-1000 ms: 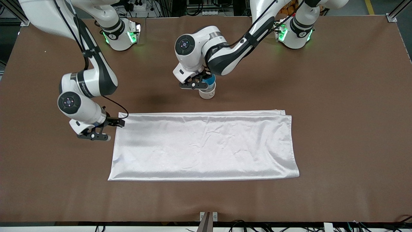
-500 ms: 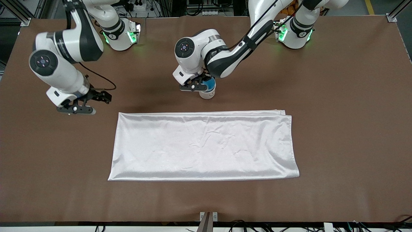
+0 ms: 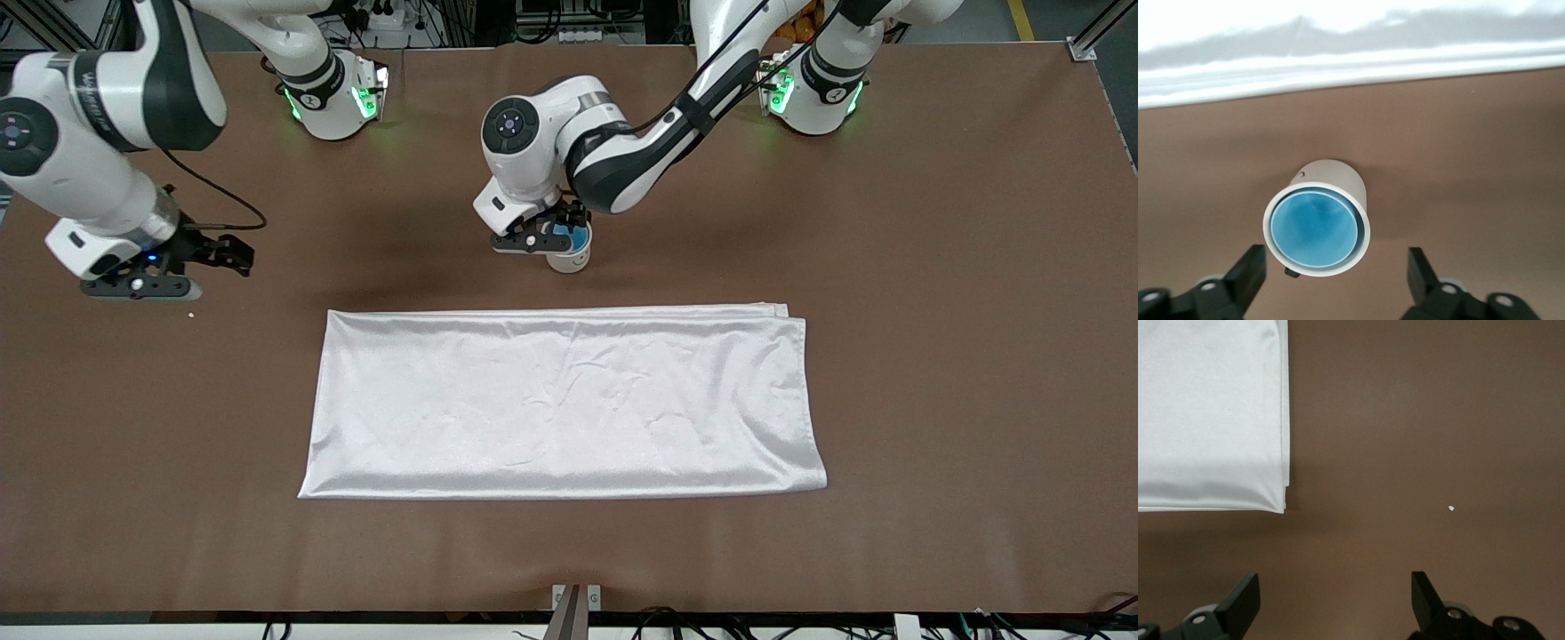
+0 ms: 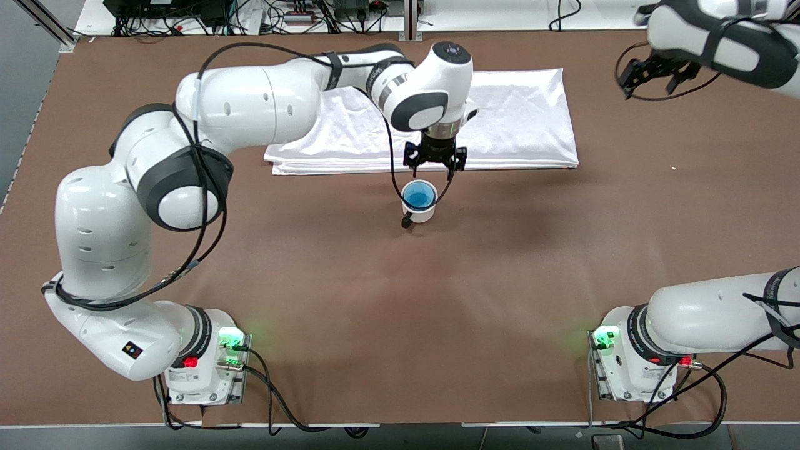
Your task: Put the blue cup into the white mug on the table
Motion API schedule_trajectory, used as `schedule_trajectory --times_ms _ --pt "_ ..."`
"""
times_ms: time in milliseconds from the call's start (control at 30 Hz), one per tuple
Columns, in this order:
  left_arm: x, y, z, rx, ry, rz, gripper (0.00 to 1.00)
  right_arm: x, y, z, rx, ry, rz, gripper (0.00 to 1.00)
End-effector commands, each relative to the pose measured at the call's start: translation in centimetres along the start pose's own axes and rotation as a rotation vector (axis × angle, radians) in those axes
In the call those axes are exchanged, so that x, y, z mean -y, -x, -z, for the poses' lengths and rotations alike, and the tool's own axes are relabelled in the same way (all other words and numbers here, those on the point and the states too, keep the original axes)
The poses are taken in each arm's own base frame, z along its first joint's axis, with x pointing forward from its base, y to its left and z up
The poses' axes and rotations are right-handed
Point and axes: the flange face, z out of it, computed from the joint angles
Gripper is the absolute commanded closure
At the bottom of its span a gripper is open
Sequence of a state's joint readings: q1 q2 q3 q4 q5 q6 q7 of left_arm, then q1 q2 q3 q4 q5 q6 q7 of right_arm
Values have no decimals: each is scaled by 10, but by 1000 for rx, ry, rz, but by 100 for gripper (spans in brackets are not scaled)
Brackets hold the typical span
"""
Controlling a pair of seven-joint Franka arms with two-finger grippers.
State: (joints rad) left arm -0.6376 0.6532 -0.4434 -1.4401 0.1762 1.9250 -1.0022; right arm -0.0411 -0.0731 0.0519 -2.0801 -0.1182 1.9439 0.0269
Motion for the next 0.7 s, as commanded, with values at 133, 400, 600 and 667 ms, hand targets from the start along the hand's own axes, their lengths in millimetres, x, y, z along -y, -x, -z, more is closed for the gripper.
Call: schedule_trajectory --times_ms 133,400,600,667 --pt "43 -19 66 -76 -6 70 0 -15 -15 32 47 -7 3 0" --pt "103 -44 121 -135 -44 176 0 -11 -37 2 31 -36 2 0" --pt "147 -59 159 -164 -43 263 0 -9 -46 6 15 -51 -7 0" --pt "159 -63 167 -172 -41 265 0 -6 -46 9 12 -52 -13 0"
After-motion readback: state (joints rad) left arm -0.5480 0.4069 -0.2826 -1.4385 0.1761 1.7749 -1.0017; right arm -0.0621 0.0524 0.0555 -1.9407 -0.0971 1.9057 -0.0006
